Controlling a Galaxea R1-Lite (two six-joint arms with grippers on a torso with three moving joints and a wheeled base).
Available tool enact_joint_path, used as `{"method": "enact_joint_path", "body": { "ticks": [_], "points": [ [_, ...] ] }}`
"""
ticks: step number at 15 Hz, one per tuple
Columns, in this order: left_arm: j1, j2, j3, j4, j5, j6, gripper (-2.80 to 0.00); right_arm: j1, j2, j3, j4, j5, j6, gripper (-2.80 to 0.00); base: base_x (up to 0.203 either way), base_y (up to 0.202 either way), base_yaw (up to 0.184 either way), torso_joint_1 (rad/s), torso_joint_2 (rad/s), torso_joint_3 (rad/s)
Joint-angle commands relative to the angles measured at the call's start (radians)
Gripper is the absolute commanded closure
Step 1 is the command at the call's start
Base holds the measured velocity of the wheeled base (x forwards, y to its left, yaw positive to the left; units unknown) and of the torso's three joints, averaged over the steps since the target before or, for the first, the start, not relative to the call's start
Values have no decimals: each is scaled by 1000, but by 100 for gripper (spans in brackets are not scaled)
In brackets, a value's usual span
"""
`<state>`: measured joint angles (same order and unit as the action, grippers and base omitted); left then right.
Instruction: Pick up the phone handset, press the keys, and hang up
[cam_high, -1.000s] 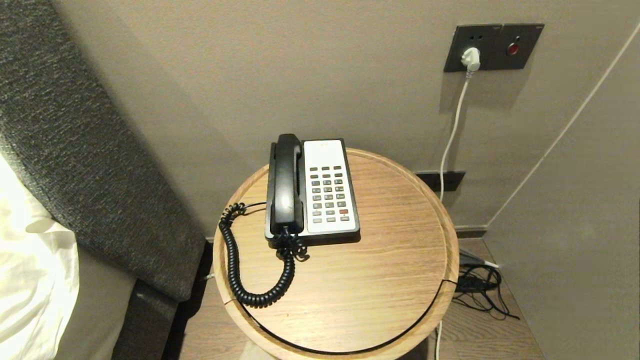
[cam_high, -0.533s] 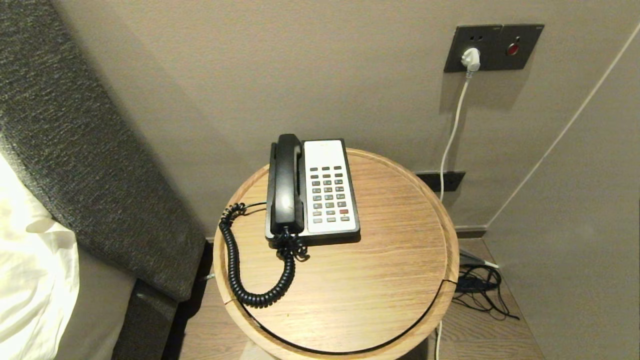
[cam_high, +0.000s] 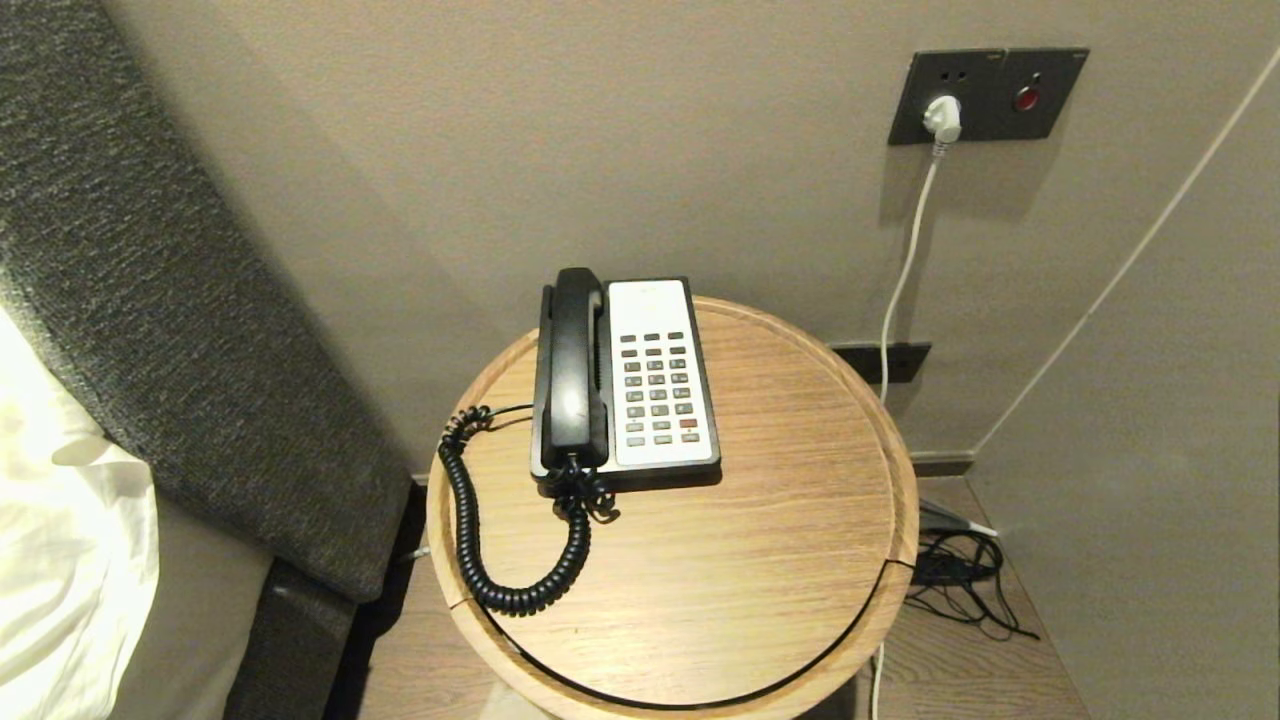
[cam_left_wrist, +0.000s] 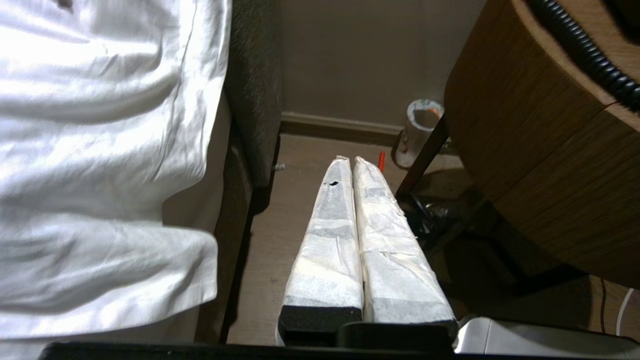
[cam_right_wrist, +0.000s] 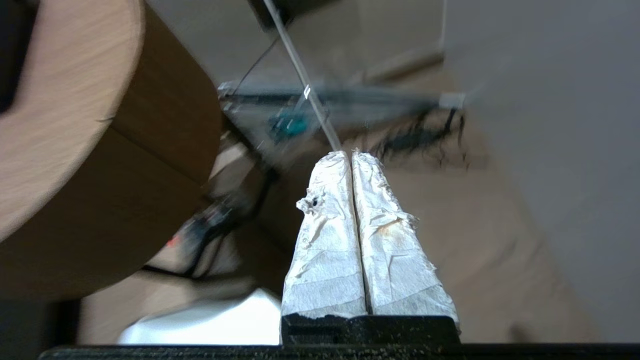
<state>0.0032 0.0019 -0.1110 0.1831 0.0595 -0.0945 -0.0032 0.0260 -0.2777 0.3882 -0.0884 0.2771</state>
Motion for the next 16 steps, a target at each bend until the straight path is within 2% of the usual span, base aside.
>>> {"method": "enact_joint_path", "body": {
  "ticks": [1,2,3,5,7,9,10,11,12,13,15,16],
  "points": [
    [0,0,17,6,-8,2,0,0,1,201,-295,5,-87,0,0,0,0,0,0,0],
    [0,0,16,16,-10,-5,0,0,-1,233,-343,56,-148,0,0,0,0,0,0,0],
    [0,0,11,34,-8,-14,0,0,-1,245,-365,78,-170,0,0,0,0,0,0,0],
    [0,0,11,29,-7,10,0,0,-1,273,-399,79,-256,0,0,0,0,0,0,0],
    [1,0,22,32,-41,77,0,0,-1,278,-390,86,-277,0,0,0,0,0,0,0],
    [0,0,32,25,-64,199,0,0,-1,279,-390,87,-291,0,0,0,0,0,0,0],
    [0,-1,35,23,-75,240,0,0,-1,278,-390,88,-286,0,0,0,0,0,0,0],
    [0,-1,35,22,-77,206,0,0,-1,279,-388,88,-297,0,0,0,0,0,0,0],
    [0,-1,37,12,-72,124,0,0,-1,279,-388,89,-300,0,0,0,0,0,0,0],
    [0,0,42,-12,-57,113,0,0,-1,279,-390,90,-296,0,0,0,0,0,0,0],
    [0,0,48,-16,-71,161,0,0,-1,278,-390,86,-297,0,0,0,0,0,0,0],
    [0,0,43,-9,-67,141,0,0,-1,278,-391,89,-299,0,0,0,0,0,0,0]
  ]
}}
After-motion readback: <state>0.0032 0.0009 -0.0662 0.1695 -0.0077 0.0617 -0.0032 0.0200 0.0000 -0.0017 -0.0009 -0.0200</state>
